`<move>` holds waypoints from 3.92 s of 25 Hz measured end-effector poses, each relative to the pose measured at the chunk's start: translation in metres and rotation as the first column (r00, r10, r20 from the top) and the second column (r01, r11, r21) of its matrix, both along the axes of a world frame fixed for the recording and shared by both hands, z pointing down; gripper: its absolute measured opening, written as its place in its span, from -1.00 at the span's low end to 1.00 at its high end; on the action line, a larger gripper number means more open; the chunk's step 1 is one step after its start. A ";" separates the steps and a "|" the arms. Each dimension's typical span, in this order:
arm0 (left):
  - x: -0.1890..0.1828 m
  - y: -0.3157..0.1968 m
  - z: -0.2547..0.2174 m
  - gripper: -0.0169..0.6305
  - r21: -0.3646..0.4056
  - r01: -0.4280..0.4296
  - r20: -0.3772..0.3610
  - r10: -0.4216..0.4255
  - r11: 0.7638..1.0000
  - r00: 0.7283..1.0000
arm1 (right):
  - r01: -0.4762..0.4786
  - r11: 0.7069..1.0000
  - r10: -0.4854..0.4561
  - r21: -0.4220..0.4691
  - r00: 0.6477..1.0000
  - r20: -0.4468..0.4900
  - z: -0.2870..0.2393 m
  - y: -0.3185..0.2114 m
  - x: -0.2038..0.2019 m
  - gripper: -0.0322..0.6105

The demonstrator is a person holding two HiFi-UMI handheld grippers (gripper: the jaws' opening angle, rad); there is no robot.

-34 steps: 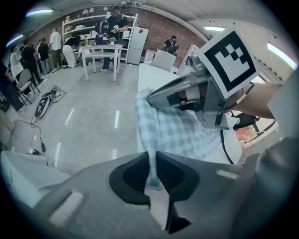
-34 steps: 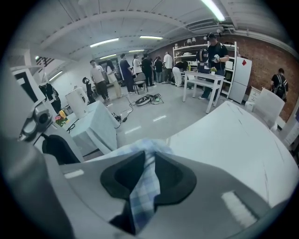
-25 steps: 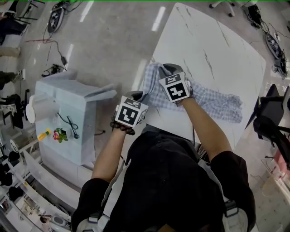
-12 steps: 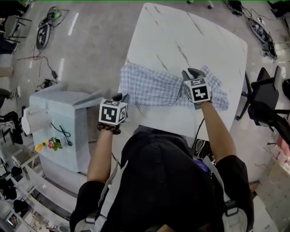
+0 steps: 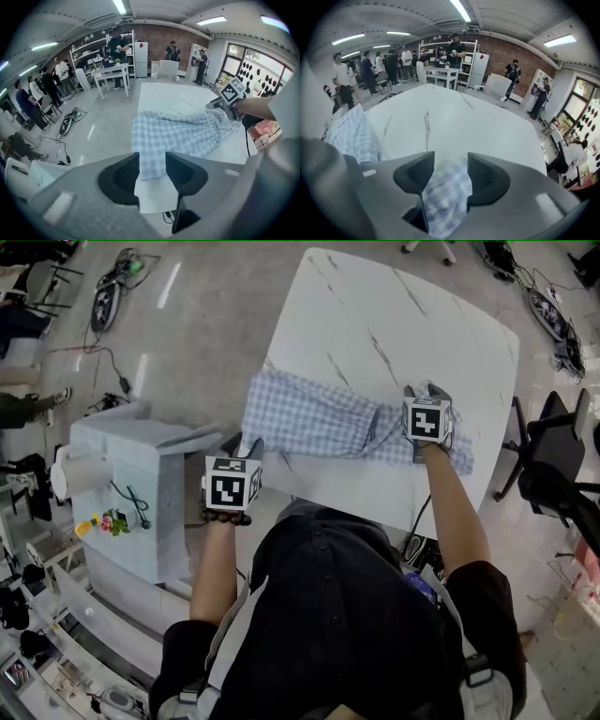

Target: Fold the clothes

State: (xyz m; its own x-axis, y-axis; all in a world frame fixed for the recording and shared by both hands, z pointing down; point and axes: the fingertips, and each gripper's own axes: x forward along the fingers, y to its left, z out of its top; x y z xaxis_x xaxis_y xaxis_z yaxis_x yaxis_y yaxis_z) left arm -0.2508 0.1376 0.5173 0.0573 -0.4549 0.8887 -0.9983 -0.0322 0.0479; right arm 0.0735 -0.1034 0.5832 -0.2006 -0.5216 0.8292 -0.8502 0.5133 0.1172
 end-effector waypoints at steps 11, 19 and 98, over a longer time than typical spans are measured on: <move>0.084 0.002 0.001 -0.39 -0.007 -0.101 -0.104 0.099 0.995 0.990 | -0.195 0.969 0.205 -0.151 0.977 0.057 0.019 0.000 0.018 -0.73; 0.134 -0.013 0.009 -0.40 -0.017 -0.184 -0.143 0.180 0.983 0.973 | -0.196 0.980 0.201 -0.047 0.932 0.301 -0.027 0.010 0.024 -0.80; 0.528 -0.116 0.084 -0.79 0.027 -0.573 -0.114 0.572 0.819 0.812 | -0.361 0.908 0.418 -0.212 0.749 0.514 -0.026 0.167 0.299 -0.55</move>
